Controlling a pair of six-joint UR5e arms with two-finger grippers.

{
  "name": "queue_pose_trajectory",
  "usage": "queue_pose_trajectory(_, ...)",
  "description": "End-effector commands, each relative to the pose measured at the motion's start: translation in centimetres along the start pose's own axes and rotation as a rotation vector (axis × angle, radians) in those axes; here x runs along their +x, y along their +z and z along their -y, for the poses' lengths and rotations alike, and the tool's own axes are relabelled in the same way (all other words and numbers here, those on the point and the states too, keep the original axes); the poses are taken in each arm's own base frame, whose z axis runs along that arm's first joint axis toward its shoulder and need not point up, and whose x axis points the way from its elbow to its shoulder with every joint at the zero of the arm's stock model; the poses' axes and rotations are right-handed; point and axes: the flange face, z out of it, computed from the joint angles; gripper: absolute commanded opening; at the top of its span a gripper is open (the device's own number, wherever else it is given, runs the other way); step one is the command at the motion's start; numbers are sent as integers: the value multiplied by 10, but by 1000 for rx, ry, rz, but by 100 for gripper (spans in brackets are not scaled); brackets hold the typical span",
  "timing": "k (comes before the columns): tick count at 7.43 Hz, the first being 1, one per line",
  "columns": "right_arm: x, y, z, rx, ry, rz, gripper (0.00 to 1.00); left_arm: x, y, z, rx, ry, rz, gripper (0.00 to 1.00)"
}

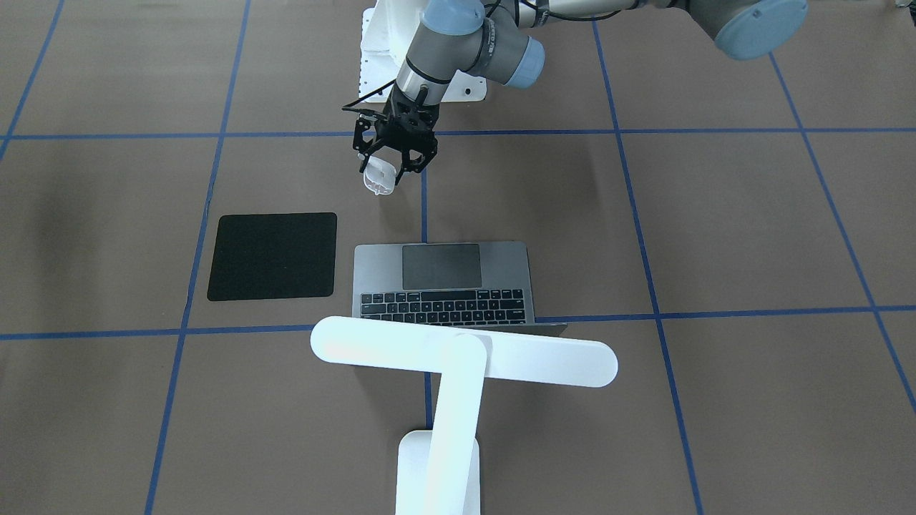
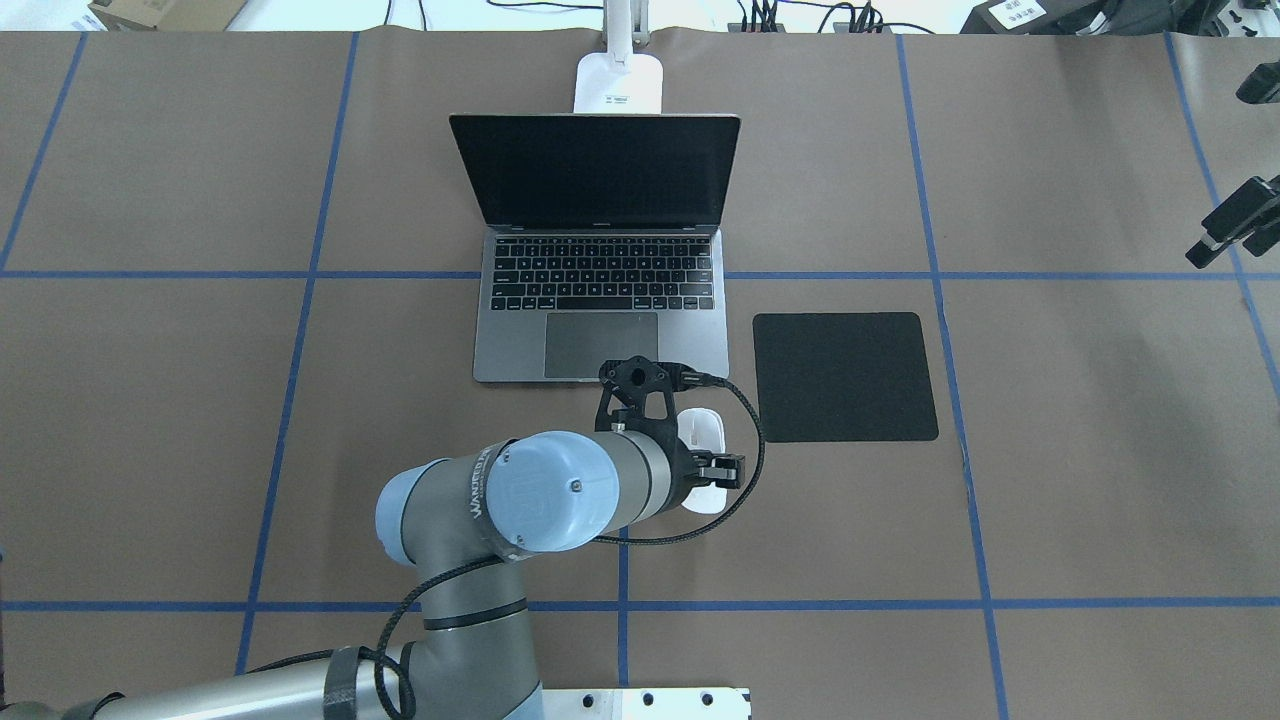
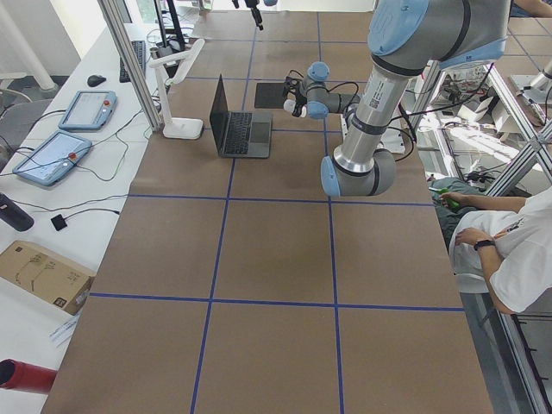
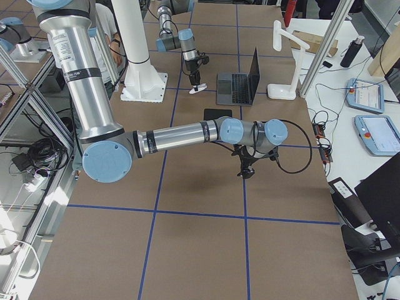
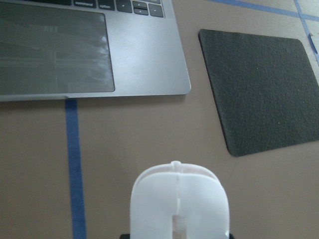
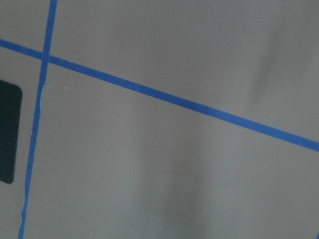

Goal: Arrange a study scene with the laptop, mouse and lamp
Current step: 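Carry the white mouse with the left gripper toward the mouse pad, then bring the held mouse over the black mouse pad with the left gripper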

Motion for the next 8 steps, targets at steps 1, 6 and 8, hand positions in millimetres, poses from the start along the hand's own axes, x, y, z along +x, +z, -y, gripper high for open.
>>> queue_pose_trajectory(1,-1,0,1,0,-1,0,99,51,39,48,28,-75,58,46)
queue_pose_trajectory(6,0,4,1,-7,4,5,99,141,104,102,28,-122,192,46)
queue_pose_trajectory(8,2,7,2,-6,12,37,99,164,115,110,24,-168,231,46)
